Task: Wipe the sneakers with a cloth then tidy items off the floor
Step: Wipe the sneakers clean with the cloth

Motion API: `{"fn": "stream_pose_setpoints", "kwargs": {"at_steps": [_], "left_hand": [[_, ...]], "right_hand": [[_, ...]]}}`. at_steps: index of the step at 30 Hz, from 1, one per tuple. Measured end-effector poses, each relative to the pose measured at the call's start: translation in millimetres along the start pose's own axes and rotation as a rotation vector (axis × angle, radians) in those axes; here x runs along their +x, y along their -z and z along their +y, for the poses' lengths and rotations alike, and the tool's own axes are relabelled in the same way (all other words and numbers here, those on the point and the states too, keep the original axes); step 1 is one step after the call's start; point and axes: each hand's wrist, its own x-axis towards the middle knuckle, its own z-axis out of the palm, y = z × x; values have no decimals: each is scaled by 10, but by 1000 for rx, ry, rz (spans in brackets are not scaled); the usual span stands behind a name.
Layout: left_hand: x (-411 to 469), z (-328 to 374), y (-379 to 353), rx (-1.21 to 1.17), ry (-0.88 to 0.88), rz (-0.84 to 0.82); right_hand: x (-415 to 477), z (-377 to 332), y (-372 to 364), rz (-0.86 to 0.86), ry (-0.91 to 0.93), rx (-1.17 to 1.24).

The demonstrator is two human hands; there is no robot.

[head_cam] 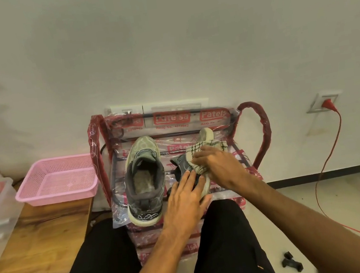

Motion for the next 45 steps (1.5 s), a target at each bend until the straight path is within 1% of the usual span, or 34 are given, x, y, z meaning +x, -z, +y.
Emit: {"fn": "stream_pose_setpoints", "kwargs": {"at_steps": [3, 6, 8, 12, 15, 17, 19, 22, 24, 28, 30, 32, 34, 35, 37, 39, 40, 43, 45], "left_hand": [[-11, 9, -26, 11, -10, 23], [5, 27, -34, 63, -48, 50], [12, 24, -33, 56, -58, 91], [-11, 4, -43, 39, -77, 139], [-23, 51, -38, 48, -113, 175], [-13, 75, -33, 72, -145, 199], [-10, 75, -37, 86, -163, 220], [-34, 57, -61, 80, -169, 248], [-47, 61, -68, 91, -170, 259], [-27, 59, -40, 113, -189, 265], [-23, 47, -20, 97, -191, 266], [-30, 48, -23, 88, -194, 273], [-29, 72, -32, 100, -197, 284], [-23, 84, -32, 104, -196, 288], [-10, 83, -24, 102, -191, 290], [-14, 66, -19, 90, -180, 286], [-19, 57, -24, 84, -177, 283], [-43, 62, -67, 54, -152, 287], [-25, 88, -63, 70, -160, 289]], "right_hand": [[-51, 41, 82, -32, 82, -17], [58, 103, 131, 21, 24, -79], [119, 30, 141, 21, 5, -66], [91, -59, 158, -45, 94, 48], [103, 58, 182, -66, 144, 14], [128, 90, 180, -41, 116, -35], [137, 53, 180, -36, 111, -34], [84, -21, 179, -85, 230, 35], [80, 1, 188, -98, 298, -8], [208, 50, 211, -53, 260, -183], [215, 14, 220, -62, 270, -133], [138, -22, 194, -95, 334, -55], [80, 22, 186, -105, 372, -43], [87, 71, 184, -90, 348, -65], [118, 121, 192, -44, 245, -130], [128, 105, 170, -4, 175, -136], [116, 75, 151, -2, 189, -118], [8, 51, 76, -67, 286, -52], [3, 150, 83, -13, 220, -96]]}}
